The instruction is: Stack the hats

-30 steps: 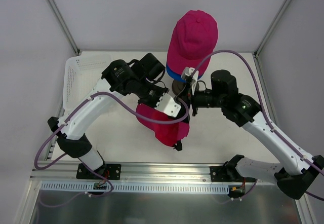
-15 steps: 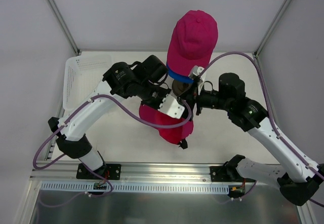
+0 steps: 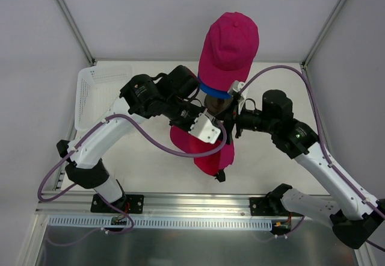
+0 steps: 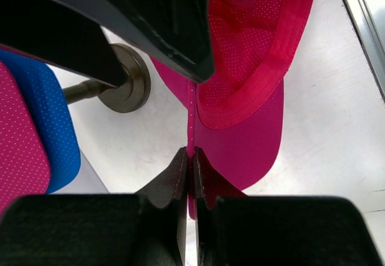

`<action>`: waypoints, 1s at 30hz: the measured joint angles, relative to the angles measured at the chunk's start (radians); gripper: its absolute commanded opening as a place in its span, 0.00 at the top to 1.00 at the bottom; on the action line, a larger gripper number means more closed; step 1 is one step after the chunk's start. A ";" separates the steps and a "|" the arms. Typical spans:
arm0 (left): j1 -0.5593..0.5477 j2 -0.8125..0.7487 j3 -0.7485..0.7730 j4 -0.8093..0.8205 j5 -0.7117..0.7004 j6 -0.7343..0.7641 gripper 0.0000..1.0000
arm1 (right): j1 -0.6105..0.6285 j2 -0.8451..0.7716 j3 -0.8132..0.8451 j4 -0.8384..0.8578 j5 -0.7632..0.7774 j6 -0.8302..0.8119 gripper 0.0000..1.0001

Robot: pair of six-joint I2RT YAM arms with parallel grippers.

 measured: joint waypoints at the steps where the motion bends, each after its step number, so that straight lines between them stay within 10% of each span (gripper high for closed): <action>1: 0.000 0.000 0.004 0.000 0.000 0.000 1.00 | 0.001 0.006 -0.006 0.000 -0.007 0.000 0.26; 7: 0.000 0.010 0.036 -0.002 0.002 -0.001 1.00 | 0.014 0.058 -0.021 0.001 -0.012 0.003 0.35; 17: 0.008 0.039 0.069 0.005 -0.005 -0.030 0.98 | 0.034 0.118 -0.018 0.002 -0.006 -0.008 0.96; 23: 0.043 0.051 0.085 0.026 0.046 -0.156 0.95 | 0.018 0.120 -0.002 -0.018 -0.007 -0.005 1.00; 26: 0.121 0.049 0.092 0.090 0.141 -0.245 0.56 | -0.021 0.119 0.020 -0.011 -0.019 0.020 1.00; 30: 0.318 0.019 0.089 0.198 0.330 -0.463 0.35 | -0.124 0.112 0.048 0.015 -0.032 0.076 1.00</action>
